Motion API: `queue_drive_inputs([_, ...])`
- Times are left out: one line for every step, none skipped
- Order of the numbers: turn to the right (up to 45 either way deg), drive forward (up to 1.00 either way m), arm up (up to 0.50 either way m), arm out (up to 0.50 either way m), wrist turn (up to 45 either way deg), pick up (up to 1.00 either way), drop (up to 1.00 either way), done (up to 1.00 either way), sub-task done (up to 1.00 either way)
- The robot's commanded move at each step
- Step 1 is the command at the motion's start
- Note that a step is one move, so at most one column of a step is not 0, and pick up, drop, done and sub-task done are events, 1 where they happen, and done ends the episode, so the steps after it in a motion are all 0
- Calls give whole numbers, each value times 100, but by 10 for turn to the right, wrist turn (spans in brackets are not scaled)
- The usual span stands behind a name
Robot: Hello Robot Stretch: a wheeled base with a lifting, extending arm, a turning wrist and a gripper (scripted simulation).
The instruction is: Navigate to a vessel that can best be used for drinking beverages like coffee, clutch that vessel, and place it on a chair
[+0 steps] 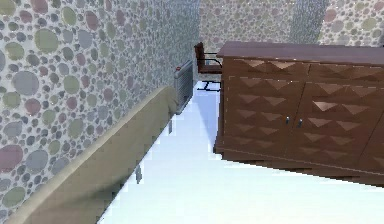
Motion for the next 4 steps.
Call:
queue_drive_inputs([0,0,50,0,0,0,0,0,0])
queue_drive_inputs([0,0,26,0,0,0,0,0,0])
queue_drive_inputs([0,0,0,46,0,0,0,0,0])
queue_drive_inputs([0,0,0,0,450,0,0,0,0])
